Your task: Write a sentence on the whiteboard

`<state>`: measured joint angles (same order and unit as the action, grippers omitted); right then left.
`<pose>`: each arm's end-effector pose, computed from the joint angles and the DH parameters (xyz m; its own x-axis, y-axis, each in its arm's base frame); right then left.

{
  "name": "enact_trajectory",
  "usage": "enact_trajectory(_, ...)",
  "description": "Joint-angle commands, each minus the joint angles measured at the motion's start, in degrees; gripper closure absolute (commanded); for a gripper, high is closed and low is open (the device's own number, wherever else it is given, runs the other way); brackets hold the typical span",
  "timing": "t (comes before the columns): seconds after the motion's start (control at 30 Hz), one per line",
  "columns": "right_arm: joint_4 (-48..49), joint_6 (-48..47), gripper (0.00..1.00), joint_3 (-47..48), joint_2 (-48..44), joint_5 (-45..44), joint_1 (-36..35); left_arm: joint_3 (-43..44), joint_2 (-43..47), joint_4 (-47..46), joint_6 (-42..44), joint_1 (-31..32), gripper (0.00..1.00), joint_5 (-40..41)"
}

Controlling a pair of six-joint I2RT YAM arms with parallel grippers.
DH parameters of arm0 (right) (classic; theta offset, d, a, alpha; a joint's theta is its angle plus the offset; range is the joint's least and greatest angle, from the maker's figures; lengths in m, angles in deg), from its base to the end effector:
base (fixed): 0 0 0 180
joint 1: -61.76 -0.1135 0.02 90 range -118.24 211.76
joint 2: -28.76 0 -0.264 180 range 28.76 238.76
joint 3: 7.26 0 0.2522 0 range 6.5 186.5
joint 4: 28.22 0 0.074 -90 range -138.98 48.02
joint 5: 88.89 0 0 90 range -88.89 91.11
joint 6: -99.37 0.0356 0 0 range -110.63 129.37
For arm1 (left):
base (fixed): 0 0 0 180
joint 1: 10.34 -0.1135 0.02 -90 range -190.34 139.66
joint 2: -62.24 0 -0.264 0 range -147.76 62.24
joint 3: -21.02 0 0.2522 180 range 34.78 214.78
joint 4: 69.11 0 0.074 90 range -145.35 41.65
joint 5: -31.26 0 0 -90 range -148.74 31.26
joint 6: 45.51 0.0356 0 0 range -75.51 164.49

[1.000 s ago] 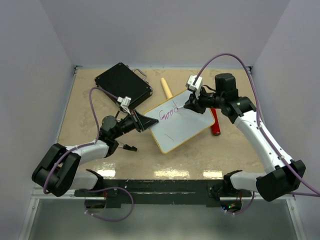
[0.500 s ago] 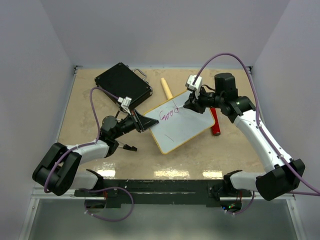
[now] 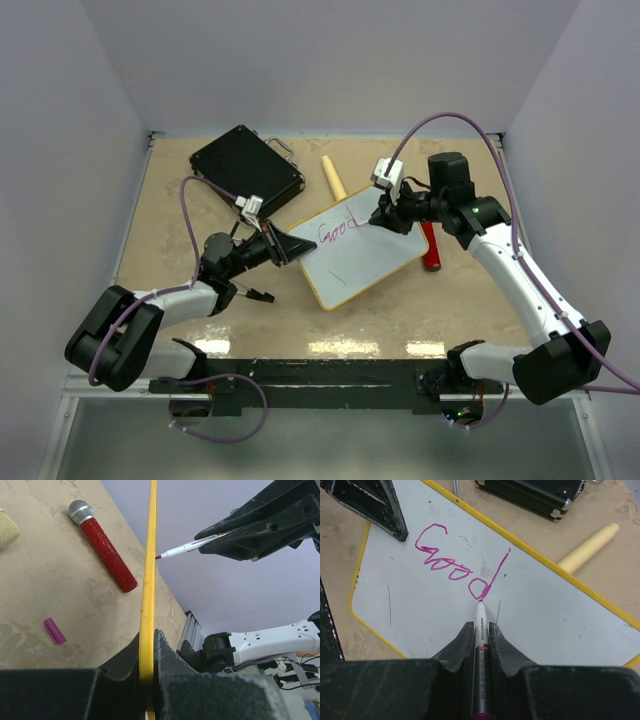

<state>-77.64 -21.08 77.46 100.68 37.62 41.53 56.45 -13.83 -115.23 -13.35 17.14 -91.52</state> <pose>0.2426 0.1120 0.3591 -0.1146 -0.4763 -0.8718 -0.9095 0.4033 -0.1008 0.2140 -0.1330 0.2154 -0.6881 -0.4444 -0.5736 0.5327 0.2274 -0.8152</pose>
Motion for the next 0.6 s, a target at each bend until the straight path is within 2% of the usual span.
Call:
enact_trajectory(0.0,-1.0,-0.7,1.0,0.6,-1.4,-1.3,-0.1,1.6,0.9,-10.3,-0.6,-0.3,1.0,-1.1)
enact_trajectory(0.17,-2.5,-1.1,1.0,3.3,-1.1,-0.6,-0.1,1.6,0.7,-10.0,-0.3,-0.5,1.0,-1.2)
enact_trajectory(0.4,-3.8,-1.7,1.0,8.3,-2.8,5.6,-0.1,1.1,0.8,-10.0,-0.4,-0.7,1.0,-1.6)
enact_trajectory(0.57,-2.3,-1.6,1.0,6.8,-5.3,7.2,0.2,0.2,2.1,-9.7,-0.6,-0.7,1.0,-1.7)
